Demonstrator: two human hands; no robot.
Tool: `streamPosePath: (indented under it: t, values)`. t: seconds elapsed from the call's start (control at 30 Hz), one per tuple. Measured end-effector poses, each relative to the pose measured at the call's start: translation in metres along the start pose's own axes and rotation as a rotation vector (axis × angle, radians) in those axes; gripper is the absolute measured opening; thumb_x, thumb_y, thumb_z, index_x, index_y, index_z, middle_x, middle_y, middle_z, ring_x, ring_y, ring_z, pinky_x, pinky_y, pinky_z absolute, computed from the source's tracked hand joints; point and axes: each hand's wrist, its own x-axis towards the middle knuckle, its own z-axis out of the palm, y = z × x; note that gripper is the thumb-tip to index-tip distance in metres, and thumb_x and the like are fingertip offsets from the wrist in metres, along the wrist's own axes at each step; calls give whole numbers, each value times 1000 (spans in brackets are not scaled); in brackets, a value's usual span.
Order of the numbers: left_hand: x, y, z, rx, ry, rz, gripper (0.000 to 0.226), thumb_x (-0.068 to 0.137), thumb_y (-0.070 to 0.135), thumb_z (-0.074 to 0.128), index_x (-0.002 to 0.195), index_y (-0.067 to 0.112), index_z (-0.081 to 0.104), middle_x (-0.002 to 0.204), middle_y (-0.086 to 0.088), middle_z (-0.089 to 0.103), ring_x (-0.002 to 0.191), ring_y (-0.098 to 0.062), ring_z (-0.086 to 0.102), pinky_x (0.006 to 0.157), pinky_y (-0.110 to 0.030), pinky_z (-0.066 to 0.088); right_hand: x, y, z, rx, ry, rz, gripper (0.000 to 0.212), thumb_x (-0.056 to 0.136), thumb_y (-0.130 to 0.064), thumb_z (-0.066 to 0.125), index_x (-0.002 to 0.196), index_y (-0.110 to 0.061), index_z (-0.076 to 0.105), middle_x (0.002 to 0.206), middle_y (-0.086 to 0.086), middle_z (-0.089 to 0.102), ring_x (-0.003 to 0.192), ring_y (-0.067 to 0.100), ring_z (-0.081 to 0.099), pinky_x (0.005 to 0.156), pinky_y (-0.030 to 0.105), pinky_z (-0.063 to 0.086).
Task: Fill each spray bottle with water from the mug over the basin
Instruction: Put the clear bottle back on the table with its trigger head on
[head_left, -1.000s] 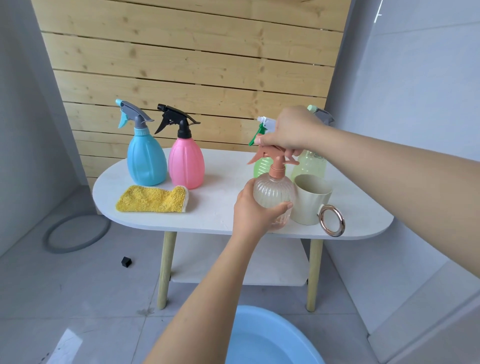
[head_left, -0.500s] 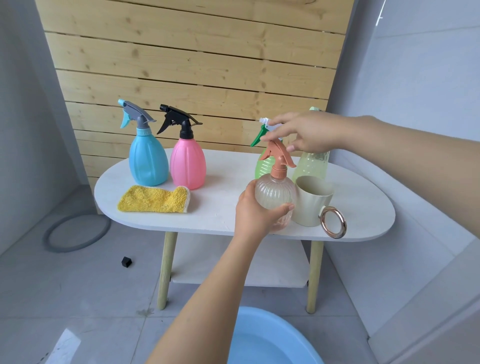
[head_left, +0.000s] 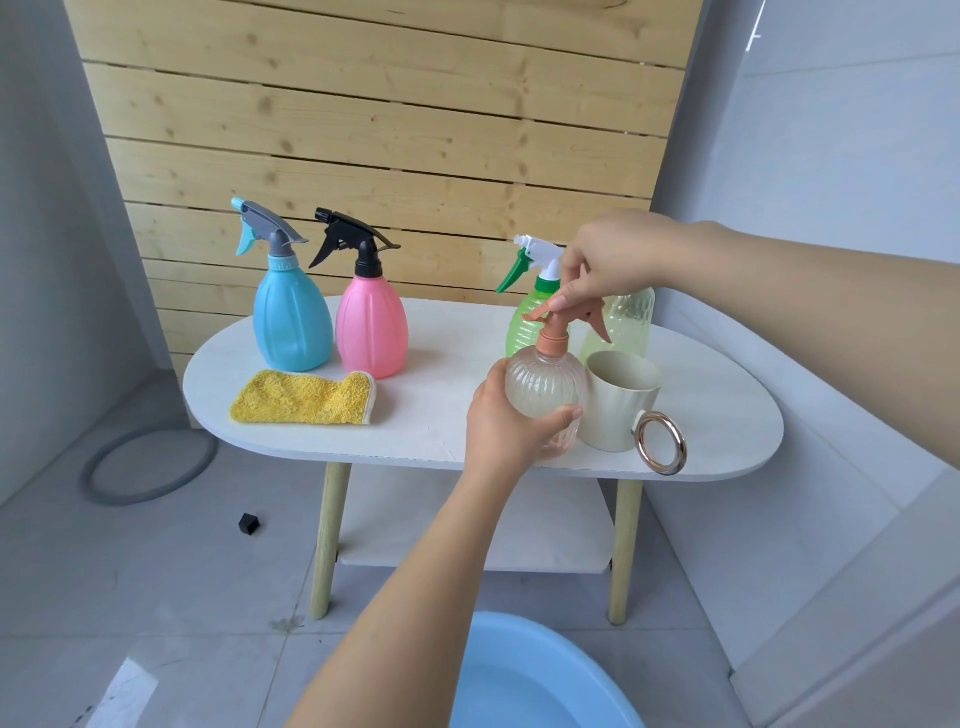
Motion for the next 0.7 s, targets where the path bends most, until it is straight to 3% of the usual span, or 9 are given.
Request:
streamPosePath:
  t: [0.17,0.27,0.37,0.43,0.53,0.6,0.7]
  values:
    - [-2,1,0,-7,5,-12,93,64,44,83,141,24,35,137,4,48,126,-15,43,91,-27,41,-2,-12,-4,169,-96,153,52,85,-51,61,99,-2,68,63,8,68,55,21,68,46,18,41]
    - [-3,2,1,-20,24,-3,89,65,41,83,139,23,38,135,4,47,125,-15,44,91,-25,41,2,-20,-2,298,-130,215,37,89,-37,61,85,-2,67,53,7,63,37,17,59,42,19,43]
    - [-4,2,3,-33,33,5,89,66,39,83,139,22,37,134,3,45,126,-14,42,93,-26,41,8,-30,4,362,-155,314,30,91,-19,51,66,-7,59,39,2,55,27,11,41,37,16,33]
    - [-4,2,3,-63,26,-7,90,63,40,84,138,24,38,128,7,44,125,-15,43,95,-30,44,10,-32,6,454,-179,355,26,93,-18,47,75,-6,61,46,4,56,29,11,38,35,14,29]
    - [-3,3,2,-88,13,-24,91,59,41,85,136,26,39,120,10,42,121,-14,45,89,-40,52,3,-22,5,668,-245,226,22,100,-24,43,98,-10,60,70,6,60,40,10,50,37,16,37]
    - [-3,3,1,-92,1,-28,90,60,40,85,136,26,39,121,10,41,119,-12,45,89,-39,52,-8,-6,3,865,-334,92,23,102,-22,40,112,-13,58,83,6,62,58,14,59,49,18,49]
    - [-2,4,-2,-66,-22,-20,89,65,38,84,139,25,36,129,8,42,118,-10,44,89,-27,45,-16,14,6,973,-436,-46,31,101,-12,37,128,-20,50,96,1,62,79,16,60,70,21,53]
